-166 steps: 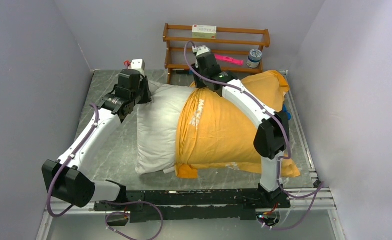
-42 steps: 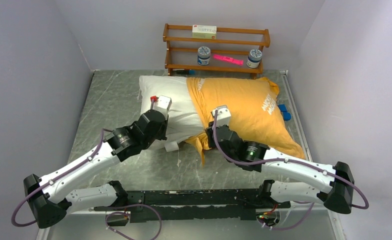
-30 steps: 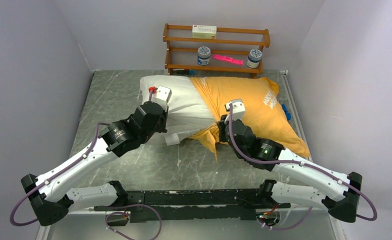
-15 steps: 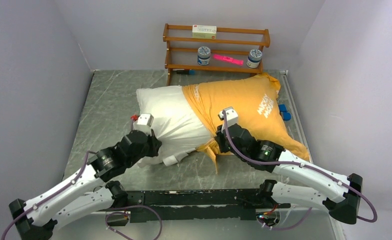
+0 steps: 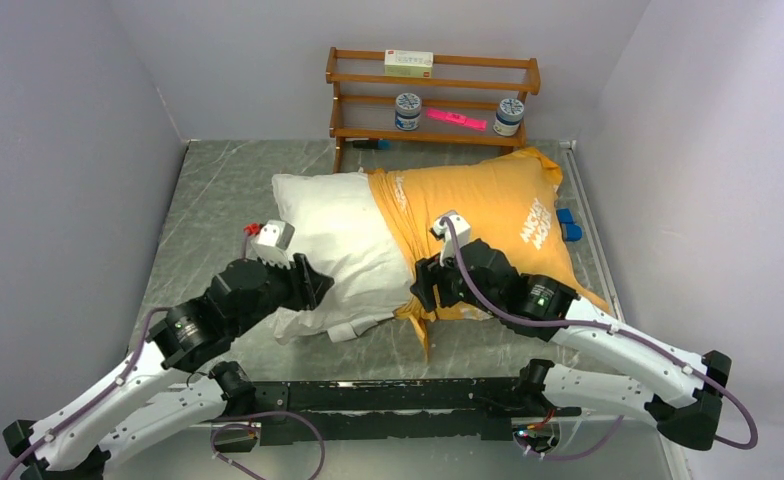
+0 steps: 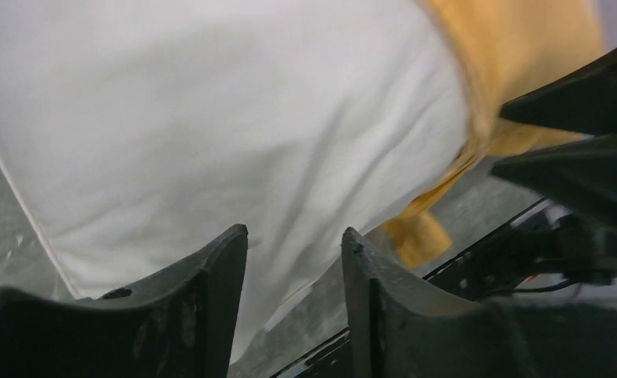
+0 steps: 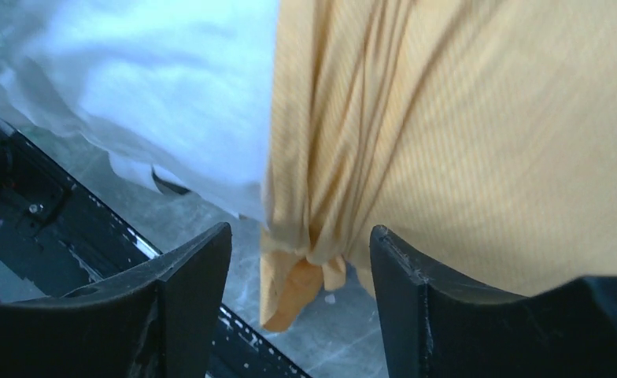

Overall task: Remove the pillowcase from the pillow
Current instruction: Remove the pillow from the pillowcase.

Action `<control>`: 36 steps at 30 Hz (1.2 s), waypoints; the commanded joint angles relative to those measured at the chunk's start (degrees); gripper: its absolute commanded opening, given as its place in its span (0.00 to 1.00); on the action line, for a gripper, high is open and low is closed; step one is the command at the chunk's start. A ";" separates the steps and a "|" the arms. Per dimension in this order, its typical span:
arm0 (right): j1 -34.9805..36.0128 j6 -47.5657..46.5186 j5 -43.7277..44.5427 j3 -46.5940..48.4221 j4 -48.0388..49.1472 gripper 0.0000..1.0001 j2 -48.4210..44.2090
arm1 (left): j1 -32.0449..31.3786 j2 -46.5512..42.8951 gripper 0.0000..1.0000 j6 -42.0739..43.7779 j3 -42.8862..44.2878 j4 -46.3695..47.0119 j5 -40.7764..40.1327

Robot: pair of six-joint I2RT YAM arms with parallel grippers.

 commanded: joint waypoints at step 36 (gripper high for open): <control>-13.57 -10.90 3.87 32.26 12.94 0.93 33.21 | 19.99 52.02 0.95 13.08 34.75 5.39 15.86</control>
